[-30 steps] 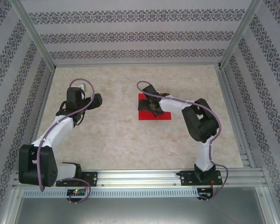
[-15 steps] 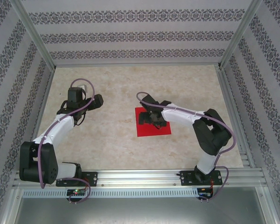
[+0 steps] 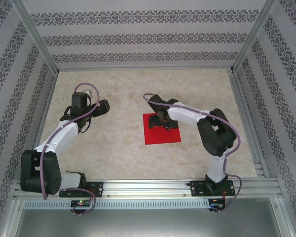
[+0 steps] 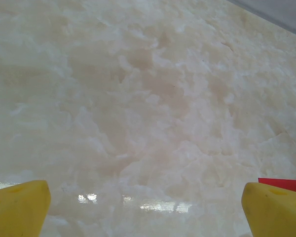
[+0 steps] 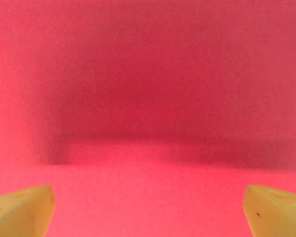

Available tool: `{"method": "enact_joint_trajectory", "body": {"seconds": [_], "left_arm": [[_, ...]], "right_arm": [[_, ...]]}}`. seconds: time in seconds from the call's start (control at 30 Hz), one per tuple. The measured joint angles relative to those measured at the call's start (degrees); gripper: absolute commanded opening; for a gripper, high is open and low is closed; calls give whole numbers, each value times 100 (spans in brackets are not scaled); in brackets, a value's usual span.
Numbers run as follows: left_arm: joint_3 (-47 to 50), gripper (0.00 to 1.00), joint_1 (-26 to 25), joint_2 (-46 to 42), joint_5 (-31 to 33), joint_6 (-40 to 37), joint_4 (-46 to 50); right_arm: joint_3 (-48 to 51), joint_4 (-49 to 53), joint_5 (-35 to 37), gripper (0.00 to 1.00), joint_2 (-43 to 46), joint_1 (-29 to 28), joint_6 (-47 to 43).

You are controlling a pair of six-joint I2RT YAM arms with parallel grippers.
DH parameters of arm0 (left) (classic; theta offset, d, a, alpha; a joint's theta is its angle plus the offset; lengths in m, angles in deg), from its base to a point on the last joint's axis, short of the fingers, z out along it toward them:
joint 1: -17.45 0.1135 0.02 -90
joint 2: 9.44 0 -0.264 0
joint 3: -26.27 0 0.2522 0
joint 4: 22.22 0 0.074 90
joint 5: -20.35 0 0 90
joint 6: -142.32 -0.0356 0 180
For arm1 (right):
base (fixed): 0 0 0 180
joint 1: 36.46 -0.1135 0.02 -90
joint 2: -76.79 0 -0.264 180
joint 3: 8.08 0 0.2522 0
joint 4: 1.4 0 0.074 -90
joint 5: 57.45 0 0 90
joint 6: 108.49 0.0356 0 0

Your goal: Fold a paper plane with a square sheet of paper (pick it up from the middle)

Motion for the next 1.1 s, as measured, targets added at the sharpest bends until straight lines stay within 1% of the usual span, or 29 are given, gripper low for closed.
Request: {"method": "enact_joint_trajectory", "body": {"seconds": [0.17,0.4,0.57,1.1], "left_arm": [[0,100,0,11,-24,0,2],[0,100,0,87,-107,0,4],[0,100,0,103,-127,2,15],[0,100,0,103,-129,85,90]], "right_arm": [[-243,37,0,98,-234,0,-72],[-271,17,22,98,-496,11,-79],[-267,-9,24,98,-509,15,-79],[17,-369,48,91,-385,26,-37]]}}
